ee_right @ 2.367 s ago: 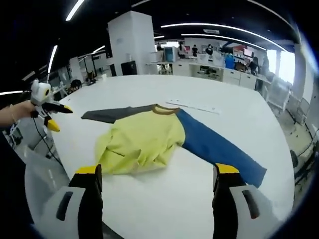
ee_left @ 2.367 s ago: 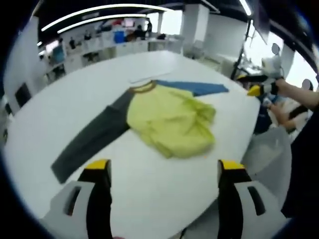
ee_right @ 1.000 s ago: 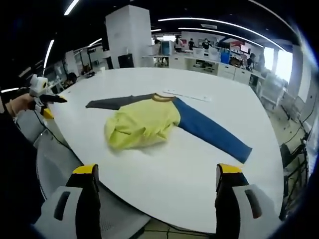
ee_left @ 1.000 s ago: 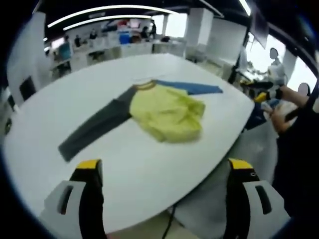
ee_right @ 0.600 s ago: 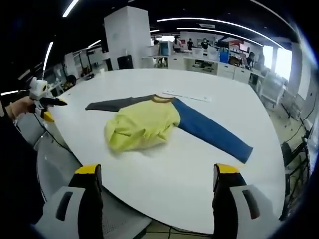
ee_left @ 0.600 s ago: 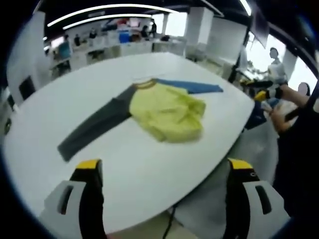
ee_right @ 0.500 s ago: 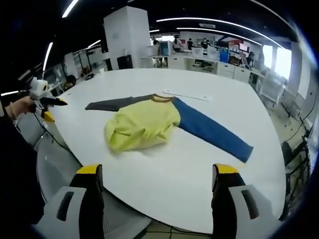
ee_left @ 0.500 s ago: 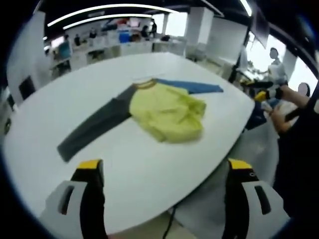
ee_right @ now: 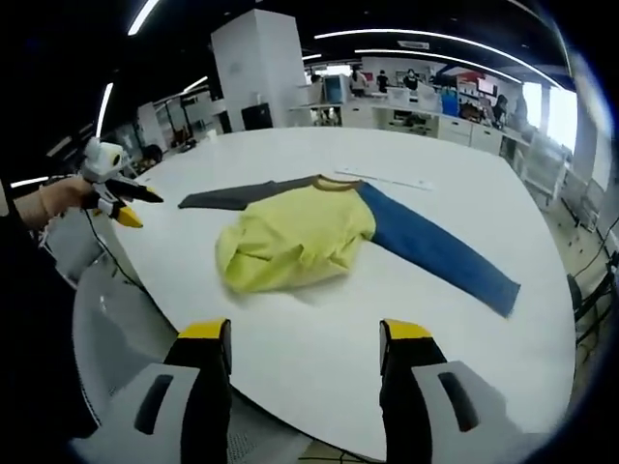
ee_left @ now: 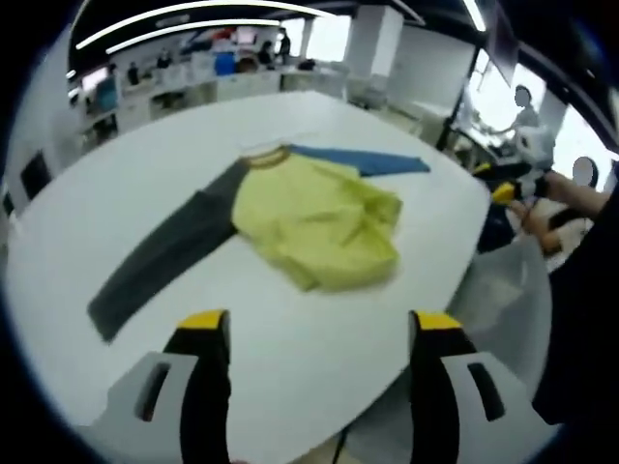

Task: Fold the garment on the visible template until the final outline fits inside the template.

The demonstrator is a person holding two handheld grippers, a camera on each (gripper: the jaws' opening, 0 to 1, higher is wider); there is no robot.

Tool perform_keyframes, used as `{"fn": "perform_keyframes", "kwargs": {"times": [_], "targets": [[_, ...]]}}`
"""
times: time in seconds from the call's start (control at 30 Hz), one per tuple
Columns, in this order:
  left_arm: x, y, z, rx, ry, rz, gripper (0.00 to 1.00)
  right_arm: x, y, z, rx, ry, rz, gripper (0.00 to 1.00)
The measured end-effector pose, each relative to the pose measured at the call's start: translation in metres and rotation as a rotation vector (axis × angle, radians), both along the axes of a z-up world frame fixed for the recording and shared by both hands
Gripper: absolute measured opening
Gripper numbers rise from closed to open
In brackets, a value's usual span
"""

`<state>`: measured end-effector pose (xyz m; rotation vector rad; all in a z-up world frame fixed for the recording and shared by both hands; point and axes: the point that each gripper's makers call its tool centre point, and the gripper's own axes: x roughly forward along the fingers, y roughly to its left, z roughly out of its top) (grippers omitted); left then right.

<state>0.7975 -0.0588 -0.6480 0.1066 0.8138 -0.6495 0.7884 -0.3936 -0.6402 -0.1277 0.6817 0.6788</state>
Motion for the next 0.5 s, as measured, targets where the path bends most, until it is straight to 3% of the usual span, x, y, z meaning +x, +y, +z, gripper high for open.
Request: {"fn": "perform_keyframes", "kwargs": {"times": [0.13, 0.5], "targets": [[0.012, -0.006, -0.007, -0.004, 0.005, -0.02, 0.65, 0.007, 0.008, -0.004, 0.002, -0.01, 0.019, 0.5], [0.04, -0.026, -0.029, 0.011, 0.031, -0.06, 0.53, 0.025, 0.032, -0.024, 0.027, 0.016, 0.044, 0.39]]}}
